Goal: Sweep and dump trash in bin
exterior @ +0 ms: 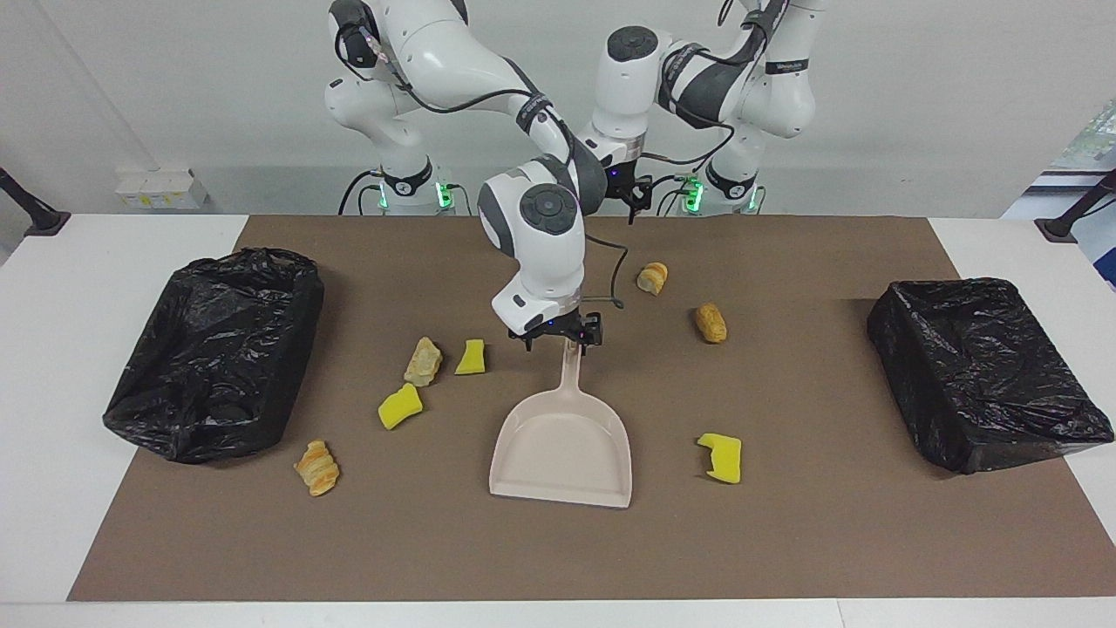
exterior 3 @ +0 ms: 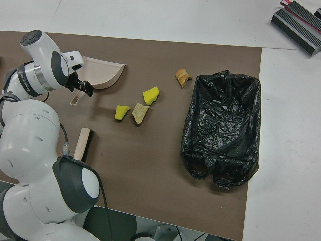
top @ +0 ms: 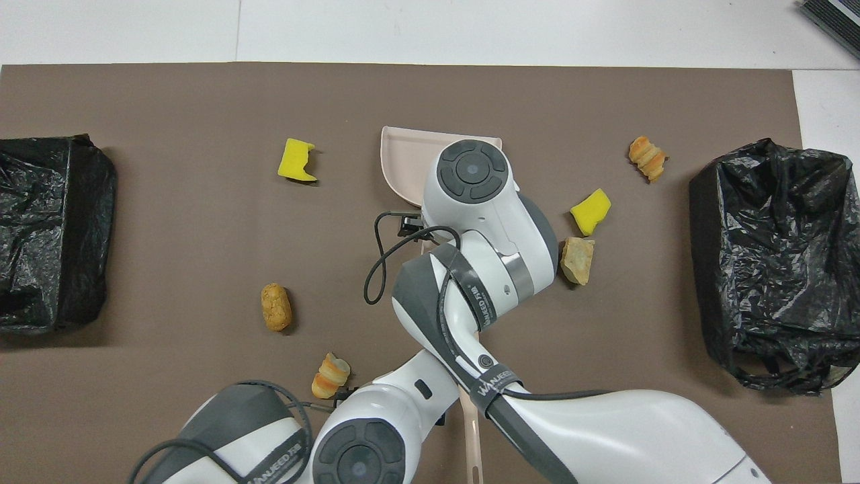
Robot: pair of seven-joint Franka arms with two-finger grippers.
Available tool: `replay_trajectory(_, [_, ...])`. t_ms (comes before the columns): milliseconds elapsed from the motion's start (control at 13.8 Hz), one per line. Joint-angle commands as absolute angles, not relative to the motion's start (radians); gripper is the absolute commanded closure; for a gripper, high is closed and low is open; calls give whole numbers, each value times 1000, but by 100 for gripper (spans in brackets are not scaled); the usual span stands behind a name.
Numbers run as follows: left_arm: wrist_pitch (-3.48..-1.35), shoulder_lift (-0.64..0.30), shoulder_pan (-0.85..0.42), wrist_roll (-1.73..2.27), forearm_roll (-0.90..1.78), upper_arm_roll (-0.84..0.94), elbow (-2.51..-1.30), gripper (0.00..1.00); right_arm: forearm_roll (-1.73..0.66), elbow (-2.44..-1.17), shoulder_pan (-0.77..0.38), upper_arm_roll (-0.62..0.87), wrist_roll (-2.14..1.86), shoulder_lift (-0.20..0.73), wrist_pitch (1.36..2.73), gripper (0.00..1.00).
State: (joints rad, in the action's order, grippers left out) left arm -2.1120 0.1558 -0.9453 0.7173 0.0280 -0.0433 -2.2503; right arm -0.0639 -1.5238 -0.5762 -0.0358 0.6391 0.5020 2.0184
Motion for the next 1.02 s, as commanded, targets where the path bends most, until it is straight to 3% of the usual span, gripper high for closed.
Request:
replay_trajectory(0, [-2163, 114, -1001, 742, 66, -63, -2260, 0, -48, -1500, -577, -37, 657, 526, 2033, 0])
replay_trajectory(73, [-2169, 100, -1006, 753, 80, -61, -2260, 0, -40, -1500, -577, -35, 657, 526, 2033, 0])
replay_trajectory(436, [-2279, 68, -1051, 805, 89, -61, -2290, 0, -43, -1511, -594, -35, 637, 520, 2033, 32])
replay_trajectory(654, [-2296, 66, -1106, 807, 107, -61, -2301, 0, -46, -1529, -598, -34, 598, 511, 2028, 38])
replay_trajectory(945, [-2396, 45, -1157, 822, 156, -61, -2350, 0, -49, -1537, -597, -35, 545, 508, 2025, 81])
